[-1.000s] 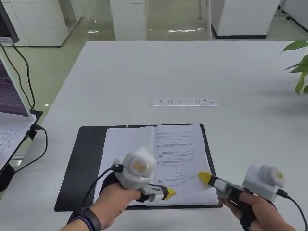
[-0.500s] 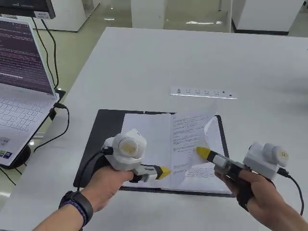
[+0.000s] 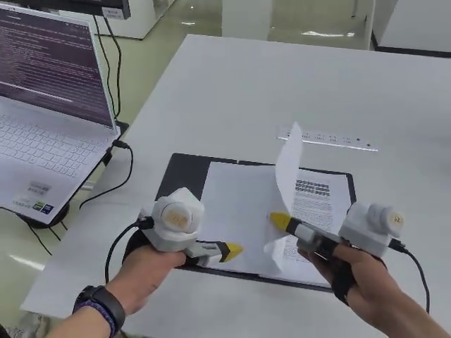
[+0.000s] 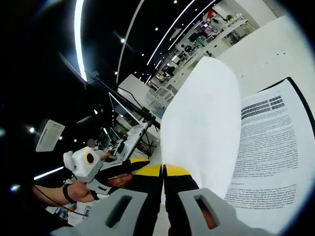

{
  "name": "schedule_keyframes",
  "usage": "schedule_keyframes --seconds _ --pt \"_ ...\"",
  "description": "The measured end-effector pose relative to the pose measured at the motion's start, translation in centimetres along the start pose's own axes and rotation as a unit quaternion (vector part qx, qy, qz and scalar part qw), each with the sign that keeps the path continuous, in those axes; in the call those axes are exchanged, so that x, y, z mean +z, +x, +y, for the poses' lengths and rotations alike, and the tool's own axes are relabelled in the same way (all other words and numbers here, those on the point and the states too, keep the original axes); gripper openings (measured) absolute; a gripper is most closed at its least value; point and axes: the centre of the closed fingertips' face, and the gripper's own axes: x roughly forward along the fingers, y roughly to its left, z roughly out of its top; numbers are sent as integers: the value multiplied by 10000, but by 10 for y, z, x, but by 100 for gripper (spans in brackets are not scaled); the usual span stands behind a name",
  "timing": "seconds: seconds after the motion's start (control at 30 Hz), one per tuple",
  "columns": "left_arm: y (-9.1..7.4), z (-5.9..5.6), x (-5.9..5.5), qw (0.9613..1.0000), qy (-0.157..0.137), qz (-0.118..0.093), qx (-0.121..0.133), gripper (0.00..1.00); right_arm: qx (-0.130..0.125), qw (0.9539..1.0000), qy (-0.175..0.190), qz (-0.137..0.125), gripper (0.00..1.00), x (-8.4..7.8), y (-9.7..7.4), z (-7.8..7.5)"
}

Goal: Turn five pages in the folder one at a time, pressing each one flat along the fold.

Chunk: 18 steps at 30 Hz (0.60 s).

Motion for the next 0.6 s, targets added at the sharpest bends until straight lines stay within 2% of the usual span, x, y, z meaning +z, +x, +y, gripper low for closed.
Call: schedule_keyframes --seconds 0.03,0.27,0.6 --pt "-3 5 -2 9999 -74 -21 64 68 4 10000 1 36 0 -3 3 0" --pt "-18 17 -12 9994 -235 -66 254 68 76 9993 115 341 0 -23 27 3" --pt "-38 35 -29 9977 -485 -66 478 68 112 9979 286 569 0 -38 60 2"
